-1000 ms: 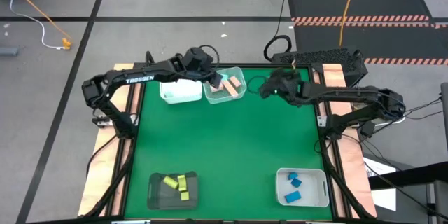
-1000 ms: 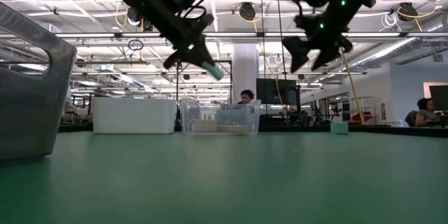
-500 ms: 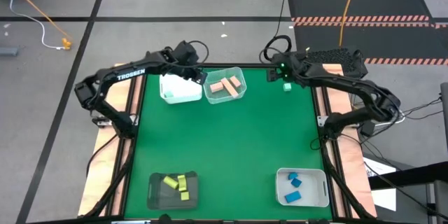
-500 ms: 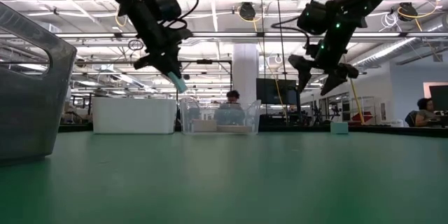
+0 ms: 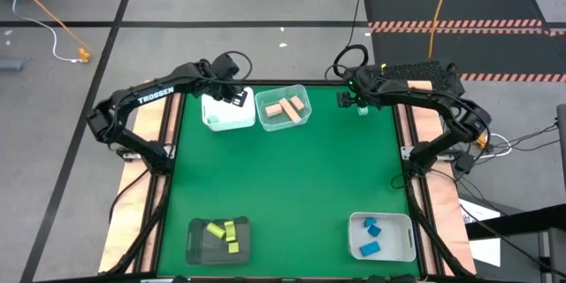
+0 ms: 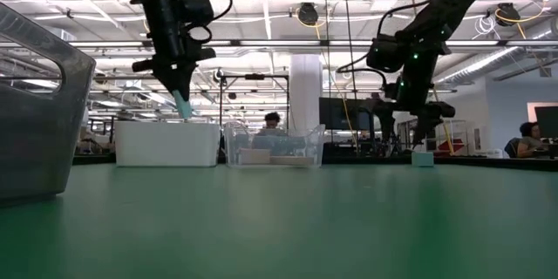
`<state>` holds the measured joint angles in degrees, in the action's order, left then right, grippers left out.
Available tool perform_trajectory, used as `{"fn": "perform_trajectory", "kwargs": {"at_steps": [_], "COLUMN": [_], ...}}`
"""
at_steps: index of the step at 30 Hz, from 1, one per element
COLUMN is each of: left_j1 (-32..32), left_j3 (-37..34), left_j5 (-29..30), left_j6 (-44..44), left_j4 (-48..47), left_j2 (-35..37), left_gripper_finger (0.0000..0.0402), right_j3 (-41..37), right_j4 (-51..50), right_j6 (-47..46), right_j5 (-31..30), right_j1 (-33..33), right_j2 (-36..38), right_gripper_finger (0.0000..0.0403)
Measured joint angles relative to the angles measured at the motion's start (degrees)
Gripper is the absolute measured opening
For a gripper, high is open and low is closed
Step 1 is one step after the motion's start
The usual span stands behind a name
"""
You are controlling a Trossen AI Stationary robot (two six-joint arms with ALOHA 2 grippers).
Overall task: Sort & place blocks by color
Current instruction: Put the bottom white block into the white bin
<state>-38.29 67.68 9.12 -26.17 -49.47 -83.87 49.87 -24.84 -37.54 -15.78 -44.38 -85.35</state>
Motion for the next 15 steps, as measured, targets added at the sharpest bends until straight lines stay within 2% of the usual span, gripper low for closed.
{"fn": "perform_trajectory", "kwargs": {"at_steps": [3,10,12,15], "left_j1": [0.32,0.45,0.45,0.45], "left_j3": [-0.88,-4.19,-5.04,-6.13], "left_j5": [0.53,1.49,1.5,1.5], "left_j6": [-0.61,-3.17,-3.83,-4.38], "left_j4": [-0.05,0.21,0.28,0.51], "left_j2": [-0.05,-0.07,-0.07,-0.07], "left_gripper_finger": [0.0087,0.0067,0.0075,0.0111], "right_j3": [0.0,0.0,0.0,0.0], "right_j4": [-2.77,-4.15,-4.26,-4.59], "right_j6": [-0.76,-0.42,-0.42,-0.39], "right_j5": [-0.27,-0.43,-0.43,-0.41], "right_j1": [-0.31,-0.59,-0.59,-0.59], "right_j2": [-0.71,-0.73,-0.73,-0.73], "right_gripper_finger": [0.032,0.032,0.032,0.032]}}
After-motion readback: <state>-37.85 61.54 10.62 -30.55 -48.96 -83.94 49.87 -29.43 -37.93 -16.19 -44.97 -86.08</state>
